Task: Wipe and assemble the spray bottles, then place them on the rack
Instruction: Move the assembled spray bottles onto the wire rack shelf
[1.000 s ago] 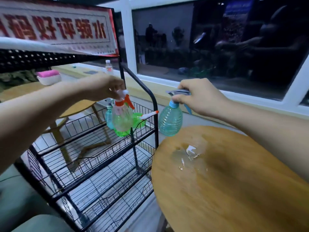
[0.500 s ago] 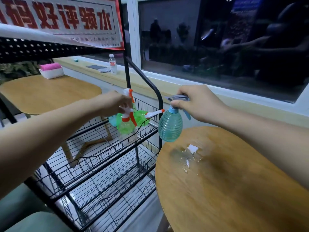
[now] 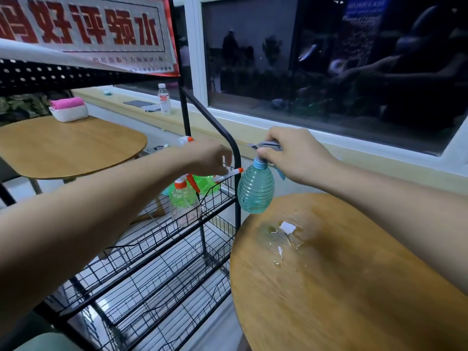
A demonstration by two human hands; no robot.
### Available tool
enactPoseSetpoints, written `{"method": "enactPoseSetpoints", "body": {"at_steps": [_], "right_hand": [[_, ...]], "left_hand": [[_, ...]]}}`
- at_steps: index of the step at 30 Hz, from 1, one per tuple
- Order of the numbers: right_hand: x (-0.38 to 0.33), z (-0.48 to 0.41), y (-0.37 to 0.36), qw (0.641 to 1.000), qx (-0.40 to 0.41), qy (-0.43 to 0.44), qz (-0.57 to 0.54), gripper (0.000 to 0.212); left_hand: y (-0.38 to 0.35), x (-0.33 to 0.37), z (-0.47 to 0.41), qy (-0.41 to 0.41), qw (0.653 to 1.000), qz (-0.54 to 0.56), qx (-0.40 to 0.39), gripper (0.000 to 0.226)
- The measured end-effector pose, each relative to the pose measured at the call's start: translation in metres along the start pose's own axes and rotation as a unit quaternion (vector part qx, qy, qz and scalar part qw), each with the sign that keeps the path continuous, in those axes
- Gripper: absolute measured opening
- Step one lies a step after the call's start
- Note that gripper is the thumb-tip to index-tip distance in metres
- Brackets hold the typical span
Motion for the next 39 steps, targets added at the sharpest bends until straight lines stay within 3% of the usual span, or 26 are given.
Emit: {"method": "enactPoseSetpoints", "body": {"at_steps": [6, 18, 27, 32, 39], "right_hand": [[0.005, -0.005, 0.009, 1.000, 0.015, -0.006, 0.006, 0.016], [-0.011, -0.036, 0.003, 0.999, 0.038, 0.002, -0.025, 0.018], [-0.035, -0.086, -0.035, 0.992, 0.110, -0.005, -0.054, 0.021], [-0.042, -0.108, -0.066, 0.995, 0.100, -0.006, -0.019, 0.021], [-0.043, -0.129, -0.108, 0.988, 0.038, -0.010, 0.152, 0.021]], "left_hand": [[-0.019, 0.004, -0.039, 0.030, 0.998, -0.058, -0.026, 0.051], [0.007, -0.040, -0.042, 0.079, 0.993, -0.086, -0.013, 0.015], [0.015, -0.095, -0.045, 0.123, 0.990, -0.064, 0.029, 0.030], [0.015, -0.103, -0.049, 0.120, 0.987, -0.084, 0.061, 0.018], [0.009, -0.103, -0.050, 0.098, 0.990, -0.073, 0.075, 0.016]]}}
Point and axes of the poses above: each hand's wrist, its own z-axis away from the middle knuckle, its own y-axis out of the back of the hand, x = y × z, the point moved 3 cm from there along -z, towards the middle knuckle, and after that the axes turned 13 degrees about -x, right-handed, at the moved point
